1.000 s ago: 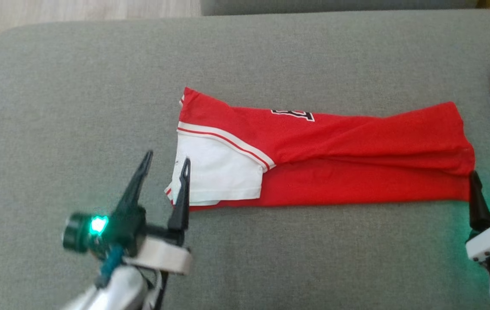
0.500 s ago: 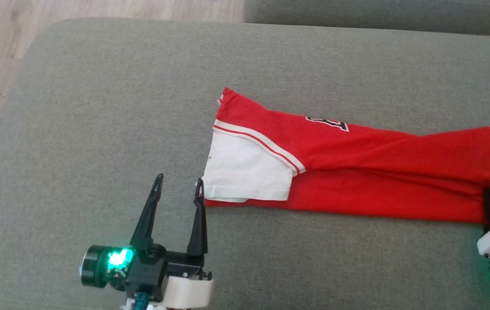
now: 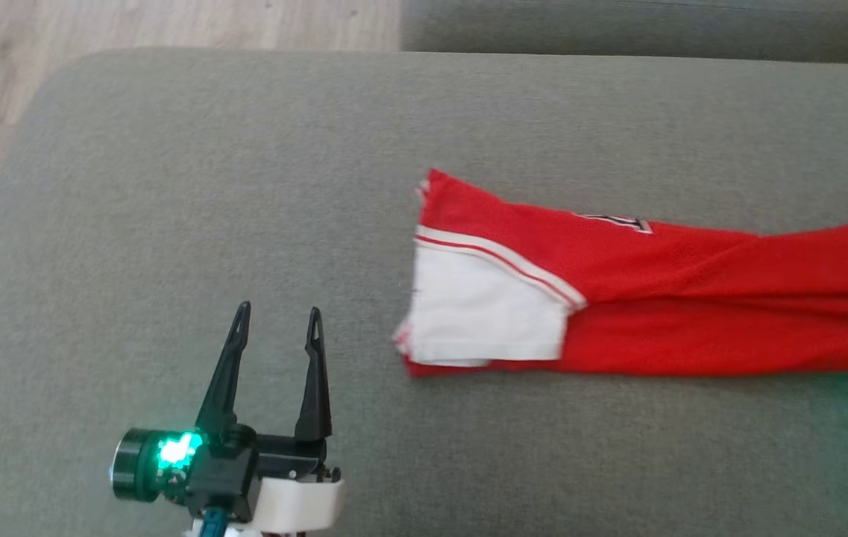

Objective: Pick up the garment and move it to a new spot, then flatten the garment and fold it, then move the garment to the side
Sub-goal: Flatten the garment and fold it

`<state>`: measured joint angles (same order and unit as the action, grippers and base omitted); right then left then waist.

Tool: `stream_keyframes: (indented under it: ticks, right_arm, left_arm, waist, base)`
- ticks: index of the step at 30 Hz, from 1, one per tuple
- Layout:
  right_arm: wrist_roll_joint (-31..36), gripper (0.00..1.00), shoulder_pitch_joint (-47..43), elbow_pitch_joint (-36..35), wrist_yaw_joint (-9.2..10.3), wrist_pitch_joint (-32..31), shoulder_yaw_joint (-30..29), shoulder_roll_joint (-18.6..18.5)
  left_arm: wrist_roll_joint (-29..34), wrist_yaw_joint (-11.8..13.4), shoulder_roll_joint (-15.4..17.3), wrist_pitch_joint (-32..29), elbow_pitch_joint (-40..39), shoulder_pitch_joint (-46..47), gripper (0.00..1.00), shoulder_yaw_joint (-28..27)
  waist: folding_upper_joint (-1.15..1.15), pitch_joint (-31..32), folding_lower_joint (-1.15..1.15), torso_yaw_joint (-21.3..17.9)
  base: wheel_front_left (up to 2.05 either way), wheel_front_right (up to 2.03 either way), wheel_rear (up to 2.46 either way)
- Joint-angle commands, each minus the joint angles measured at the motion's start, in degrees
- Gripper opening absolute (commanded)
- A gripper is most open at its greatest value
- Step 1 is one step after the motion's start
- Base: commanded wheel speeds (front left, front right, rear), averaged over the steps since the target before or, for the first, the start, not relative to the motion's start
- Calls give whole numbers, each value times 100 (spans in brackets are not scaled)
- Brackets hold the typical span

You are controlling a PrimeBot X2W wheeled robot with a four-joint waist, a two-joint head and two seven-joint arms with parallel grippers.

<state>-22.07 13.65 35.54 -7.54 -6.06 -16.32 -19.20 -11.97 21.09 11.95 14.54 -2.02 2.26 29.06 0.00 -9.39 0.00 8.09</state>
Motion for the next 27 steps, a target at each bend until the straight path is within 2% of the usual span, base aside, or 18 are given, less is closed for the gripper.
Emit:
stream_keyframes:
  ticks: [1,4,8,13,16,22,26,27]
  right_arm:
    - [37,0,84,-285,5,49,33,-281]
    - [14,0,160,-815,5,-39,58,-385]
    - [-84,0,256,-1916,5,-234,334,-305]
    - [2,0,335,-3295,5,-634,1033,11]
    - [29,0,434,-3785,5,-849,1576,242]
    - [-11,0,613,-3892,5,-1073,2701,787]
    - [25,0,648,-3442,5,-1050,3259,1129]
    - [107,0,681,-3116,5,-970,3544,1251]
  left_arm:
    - [71,-29,-16,45,-149,73,100,-269]
    - [148,-142,-71,46,-128,12,100,-406]
    - [226,-313,-155,46,-78,-35,100,-533]
    - [317,-514,-286,46,9,-51,100,-620]
    - [369,-646,-345,46,61,-54,100,-650]
    - [455,-827,-472,46,145,-41,100,-735]
    - [492,-933,-571,46,190,-40,100,-761]
    - [503,-994,-612,46,216,-40,100,-773]
  waist:
    - [0,29,0,-87]
    - [0,65,0,-214]
    - [0,121,0,-314]
    - [0,171,0,-302]
    - [0,184,0,-208]
    - [0,212,0,101]
    - [0,216,0,356]
    - [0,213,0,474]
  base:
    - [0,0,0]
    - [0,0,0]
    - [0,0,0]
    - [0,0,0]
    - [0,0,0]
    - [0,0,0]
    - [0,0,0]
    - [0,0,0]
